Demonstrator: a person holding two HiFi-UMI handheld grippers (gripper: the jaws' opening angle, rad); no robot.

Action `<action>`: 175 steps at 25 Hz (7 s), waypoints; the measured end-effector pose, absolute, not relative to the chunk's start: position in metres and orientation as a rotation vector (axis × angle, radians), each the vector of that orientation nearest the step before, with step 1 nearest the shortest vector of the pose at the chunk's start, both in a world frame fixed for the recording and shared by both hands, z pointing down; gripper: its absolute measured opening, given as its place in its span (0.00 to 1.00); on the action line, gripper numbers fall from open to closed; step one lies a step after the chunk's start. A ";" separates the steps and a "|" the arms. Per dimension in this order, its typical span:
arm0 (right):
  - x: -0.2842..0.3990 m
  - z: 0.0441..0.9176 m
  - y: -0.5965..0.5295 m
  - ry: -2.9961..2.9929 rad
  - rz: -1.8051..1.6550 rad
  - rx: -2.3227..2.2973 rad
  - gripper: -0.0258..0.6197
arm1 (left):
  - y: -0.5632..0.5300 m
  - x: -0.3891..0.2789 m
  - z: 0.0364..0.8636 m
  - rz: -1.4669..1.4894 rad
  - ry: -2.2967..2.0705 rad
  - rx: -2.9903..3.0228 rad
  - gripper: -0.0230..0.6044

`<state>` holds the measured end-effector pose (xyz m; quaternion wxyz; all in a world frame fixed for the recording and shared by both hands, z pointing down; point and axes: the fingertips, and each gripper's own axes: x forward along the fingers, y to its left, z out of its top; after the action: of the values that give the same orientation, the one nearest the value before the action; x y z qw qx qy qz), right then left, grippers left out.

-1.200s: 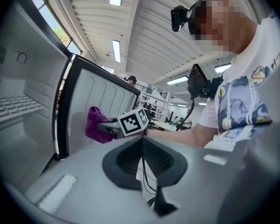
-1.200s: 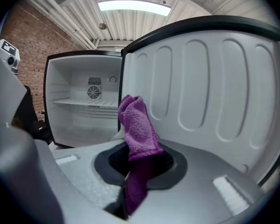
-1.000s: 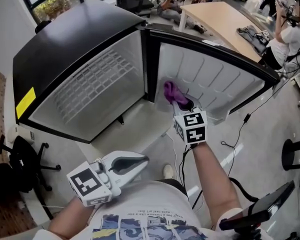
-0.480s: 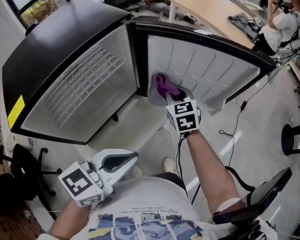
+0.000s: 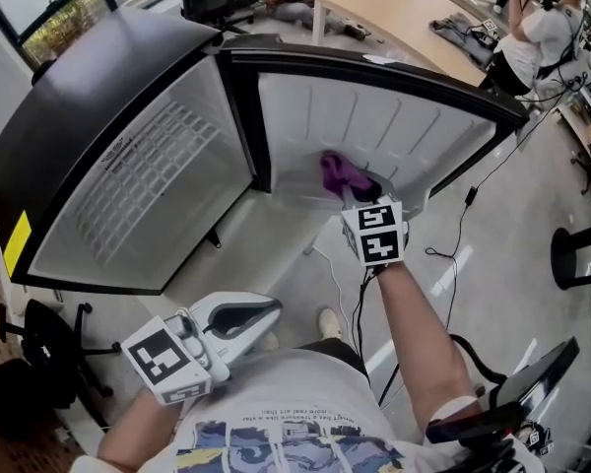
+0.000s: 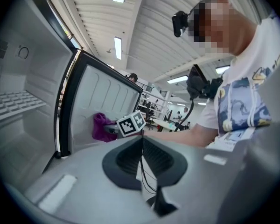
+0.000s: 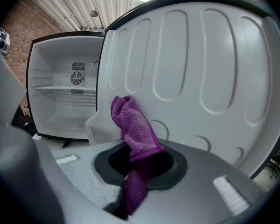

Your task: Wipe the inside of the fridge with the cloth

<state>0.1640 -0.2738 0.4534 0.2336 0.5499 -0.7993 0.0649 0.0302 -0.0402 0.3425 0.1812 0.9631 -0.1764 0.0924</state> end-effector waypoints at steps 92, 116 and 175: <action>0.089 0.525 -0.279 -2.063 -0.115 0.721 0.12 | -0.032 0.032 0.351 0.096 -0.823 2.544 0.05; 0.215 0.517 -0.261 -1.885 -0.012 1.074 0.12 | -0.032 0.077 0.348 0.160 -0.527 2.644 0.05; 0.206 0.432 -0.172 -2.149 0.057 1.456 0.12 | -0.003 0.075 0.344 0.195 -0.275 2.737 0.05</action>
<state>0.2060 -0.1719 0.4315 0.2695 0.5400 -0.7971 0.0212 0.0754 -0.0032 0.3438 0.1906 0.9743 -0.0980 0.0696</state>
